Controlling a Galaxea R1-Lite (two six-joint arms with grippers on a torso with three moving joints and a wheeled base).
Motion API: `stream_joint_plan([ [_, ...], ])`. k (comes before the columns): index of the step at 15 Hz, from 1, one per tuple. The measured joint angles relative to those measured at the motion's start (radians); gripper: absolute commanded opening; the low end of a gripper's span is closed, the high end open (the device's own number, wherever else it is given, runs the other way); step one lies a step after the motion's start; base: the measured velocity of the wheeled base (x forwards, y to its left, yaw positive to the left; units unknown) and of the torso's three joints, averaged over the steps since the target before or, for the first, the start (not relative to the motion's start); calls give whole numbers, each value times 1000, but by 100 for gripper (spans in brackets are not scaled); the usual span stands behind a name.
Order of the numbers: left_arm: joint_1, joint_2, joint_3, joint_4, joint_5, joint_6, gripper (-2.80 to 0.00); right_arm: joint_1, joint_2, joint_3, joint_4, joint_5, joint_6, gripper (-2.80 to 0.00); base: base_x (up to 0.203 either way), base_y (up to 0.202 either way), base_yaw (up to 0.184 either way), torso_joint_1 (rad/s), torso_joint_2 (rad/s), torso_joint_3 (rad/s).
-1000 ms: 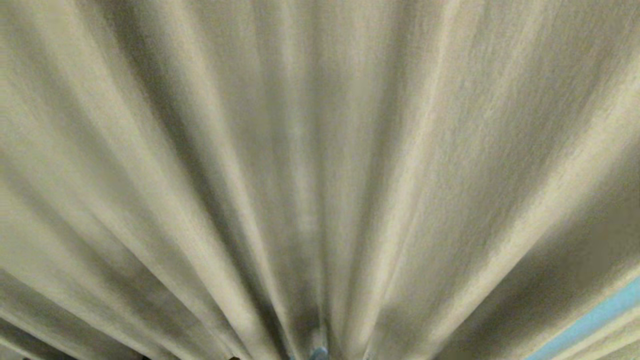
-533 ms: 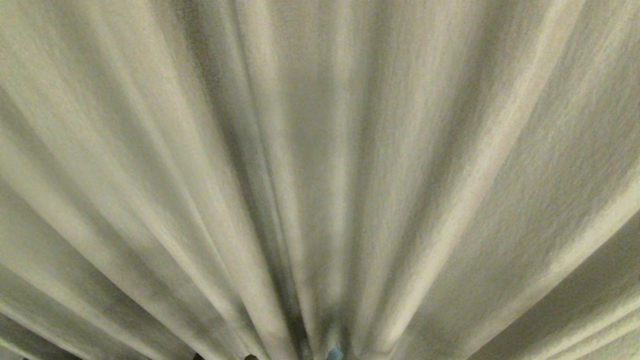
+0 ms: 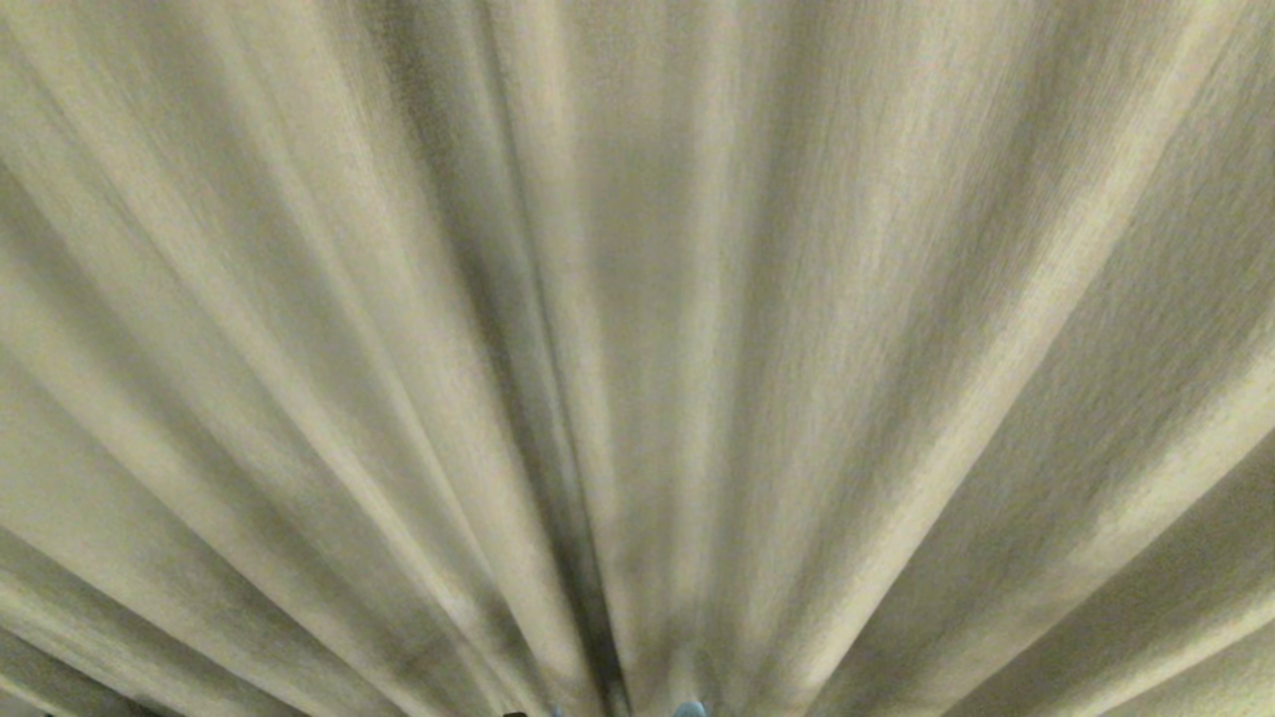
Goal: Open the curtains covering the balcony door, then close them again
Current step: Close the outer curtains on both sides
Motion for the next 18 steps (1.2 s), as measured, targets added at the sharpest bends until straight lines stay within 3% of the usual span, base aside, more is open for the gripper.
stream_joint_plan([
  [18, 0, -1, 0, 0, -2, 7, -280, 0, 0, 0, 0, 0, 0, -280, 0, -4, 0, 0, 0, 0],
])
